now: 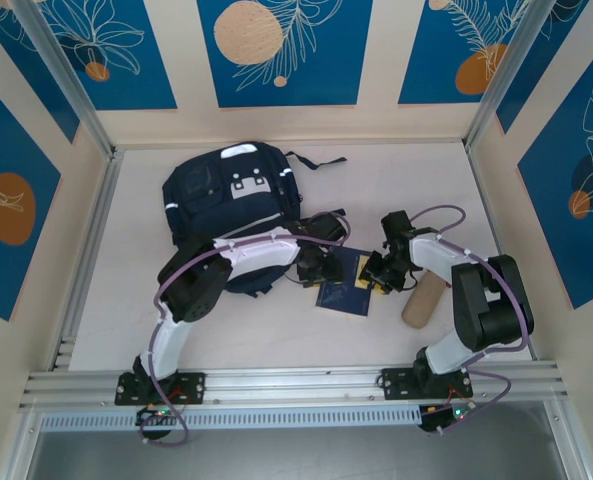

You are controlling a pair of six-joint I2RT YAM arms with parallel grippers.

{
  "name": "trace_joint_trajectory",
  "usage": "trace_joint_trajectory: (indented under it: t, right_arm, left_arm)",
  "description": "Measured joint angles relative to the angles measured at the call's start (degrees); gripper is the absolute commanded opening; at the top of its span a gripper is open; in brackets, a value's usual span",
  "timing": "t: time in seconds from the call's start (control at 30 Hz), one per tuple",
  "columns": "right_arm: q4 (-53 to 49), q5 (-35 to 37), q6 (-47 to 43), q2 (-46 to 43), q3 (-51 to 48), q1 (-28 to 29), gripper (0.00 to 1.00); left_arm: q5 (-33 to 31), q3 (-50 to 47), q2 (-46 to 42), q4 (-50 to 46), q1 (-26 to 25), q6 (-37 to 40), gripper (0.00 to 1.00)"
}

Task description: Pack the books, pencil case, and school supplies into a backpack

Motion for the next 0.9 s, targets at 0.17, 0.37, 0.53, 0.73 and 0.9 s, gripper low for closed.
trace_joint_trajectory:
  t: [0.17, 0.37, 0.53, 0.73, 0.9]
  right_arm:
    - [-0.1, -0.5, -0.8, 0.0, 0.0, -0.6, 0.32]
    - [-0.1, -1.7, -1.3, 0.0, -0.2, -2.0, 0.32]
    - [-0.1, -2.1, -1.4, 0.0, -0.3, -2.9, 0.32]
    - [0.7, -6.9, -1.4, -0.1, -0.7, -3.1, 0.32]
    - [1.4, -8.8, -1.4, -0.5, -1.4, -3.1, 0.32]
  left_arm:
    - [2.0, 0.0, 0.0, 0.0, 0.2, 0.9, 0.48]
    - [6.2, -0.1, -0.2, 0.0, 0.6, 3.3, 0.46]
    - [9.2, -0.2, -2.8, 0.2, 1.3, 5.0, 0.44]
    - [14.4, -2.1, -8.4, 9.3, 1.0, 4.7, 0.43]
    - [16.0, -3.0, -9.5, 12.2, 0.9, 4.4, 0.41]
